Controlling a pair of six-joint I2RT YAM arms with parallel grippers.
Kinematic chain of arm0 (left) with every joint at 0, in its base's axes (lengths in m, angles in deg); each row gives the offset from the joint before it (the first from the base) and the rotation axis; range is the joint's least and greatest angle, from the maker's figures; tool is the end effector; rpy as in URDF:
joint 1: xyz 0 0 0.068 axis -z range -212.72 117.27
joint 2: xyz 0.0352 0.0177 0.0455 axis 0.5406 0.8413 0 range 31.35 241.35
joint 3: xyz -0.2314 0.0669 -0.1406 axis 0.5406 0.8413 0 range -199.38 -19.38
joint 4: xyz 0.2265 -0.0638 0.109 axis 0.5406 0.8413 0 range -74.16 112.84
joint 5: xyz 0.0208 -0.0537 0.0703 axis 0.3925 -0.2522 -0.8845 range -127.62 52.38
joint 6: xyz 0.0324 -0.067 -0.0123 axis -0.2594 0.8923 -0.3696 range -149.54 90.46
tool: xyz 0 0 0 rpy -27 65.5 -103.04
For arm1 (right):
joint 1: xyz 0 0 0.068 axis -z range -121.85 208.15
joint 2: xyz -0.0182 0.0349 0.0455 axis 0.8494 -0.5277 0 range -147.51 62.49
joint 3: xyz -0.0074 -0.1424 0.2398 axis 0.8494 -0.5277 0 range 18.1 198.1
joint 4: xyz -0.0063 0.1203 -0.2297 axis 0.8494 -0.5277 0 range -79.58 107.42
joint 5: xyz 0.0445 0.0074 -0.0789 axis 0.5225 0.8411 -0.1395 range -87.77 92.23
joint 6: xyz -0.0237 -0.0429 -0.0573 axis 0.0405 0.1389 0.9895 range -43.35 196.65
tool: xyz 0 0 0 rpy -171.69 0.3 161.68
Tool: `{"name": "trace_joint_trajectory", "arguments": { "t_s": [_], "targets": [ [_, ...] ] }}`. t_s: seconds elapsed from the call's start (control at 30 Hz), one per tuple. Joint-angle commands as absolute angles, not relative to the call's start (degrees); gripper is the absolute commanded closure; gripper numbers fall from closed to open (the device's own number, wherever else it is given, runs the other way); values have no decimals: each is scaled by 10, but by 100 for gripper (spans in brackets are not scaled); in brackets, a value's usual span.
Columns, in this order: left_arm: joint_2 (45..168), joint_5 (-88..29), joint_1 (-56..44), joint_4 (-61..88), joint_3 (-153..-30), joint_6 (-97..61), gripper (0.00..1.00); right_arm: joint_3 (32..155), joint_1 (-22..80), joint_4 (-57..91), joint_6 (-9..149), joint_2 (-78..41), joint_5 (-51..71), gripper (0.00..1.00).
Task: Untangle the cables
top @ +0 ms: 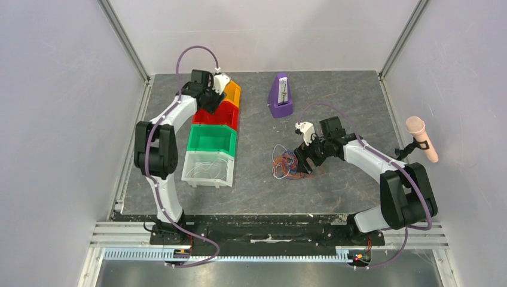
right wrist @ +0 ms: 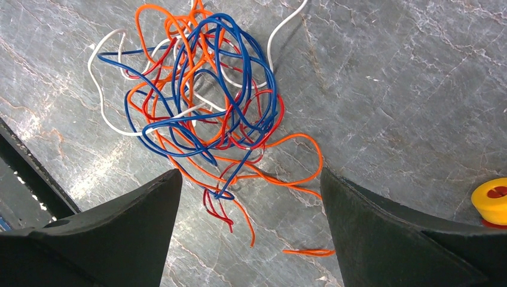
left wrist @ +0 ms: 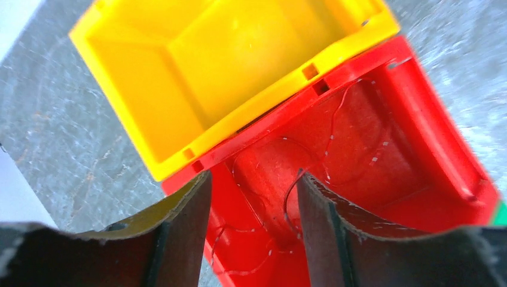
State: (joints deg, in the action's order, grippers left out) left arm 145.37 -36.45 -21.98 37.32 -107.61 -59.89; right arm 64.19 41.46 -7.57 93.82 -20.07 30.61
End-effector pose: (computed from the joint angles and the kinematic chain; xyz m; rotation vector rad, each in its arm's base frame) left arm 0.4596 -0.0886 0.2077 0.8513 2.2439 0.1357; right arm 0.2576 0.1087 0.1713 -0.9071 2.4120 0.6476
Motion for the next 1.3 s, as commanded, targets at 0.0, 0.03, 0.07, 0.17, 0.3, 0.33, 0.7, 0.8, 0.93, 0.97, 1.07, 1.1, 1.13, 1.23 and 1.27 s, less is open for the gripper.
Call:
{"name": "trace_joint_trajectory", "arguments": {
  "t_s": [0.0, 0.03, 0.07, 0.17, 0.3, 0.33, 0.7, 0.8, 0.93, 0.97, 1.07, 1.1, 1.13, 1.23, 1.27],
  "targets": [
    [1389, -294, -218, 430, -1119, -566, 36, 667, 416, -74, 943, -198, 314, 11],
    [1384, -289, -218, 441, -1125, -562, 34, 668, 416, -76, 943, -196, 315, 11],
    [1381, -280, -218, 457, -1132, -560, 31, 669, 415, -78, 945, -196, 314, 11],
    [1365, -273, -221, 476, -1142, -544, 24, 671, 415, -84, 954, -191, 314, 11],
    [1321, -191, -239, 489, -1145, -510, 22, 672, 415, -85, 963, -188, 313, 11],
    [1306, -157, -240, 490, -1137, -511, 21, 670, 415, -82, 962, -190, 313, 11],
    [1150, 59, -196, 539, -964, -538, 20, 682, 387, -3, 928, -265, 303, 26],
    [1136, 100, -157, 530, -911, -517, 24, 690, 380, -1, 936, -279, 321, 51],
    [1142, 115, -104, 431, -848, -424, 35, 658, 379, 37, 966, -231, 351, 97],
    [1149, 116, -95, 402, -835, -397, 38, 647, 379, 47, 973, -210, 356, 100],
    [1180, 111, -73, 337, -821, -355, 44, 625, 379, 60, 993, -157, 379, 100],
    [1190, 97, -66, 323, -821, -353, 45, 621, 378, 61, 998, -145, 385, 100],
    [1202, 70, -59, 309, -823, -346, 46, 616, 376, 61, 1003, -132, 386, 100],
    [1252, 18, -55, 283, -844, -302, 46, 602, 364, 58, 1022, -103, 376, 100],
    [1273, 24, -55, 289, -859, -289, 43, 598, 361, 59, 1025, -94, 374, 100]
  ]
}}
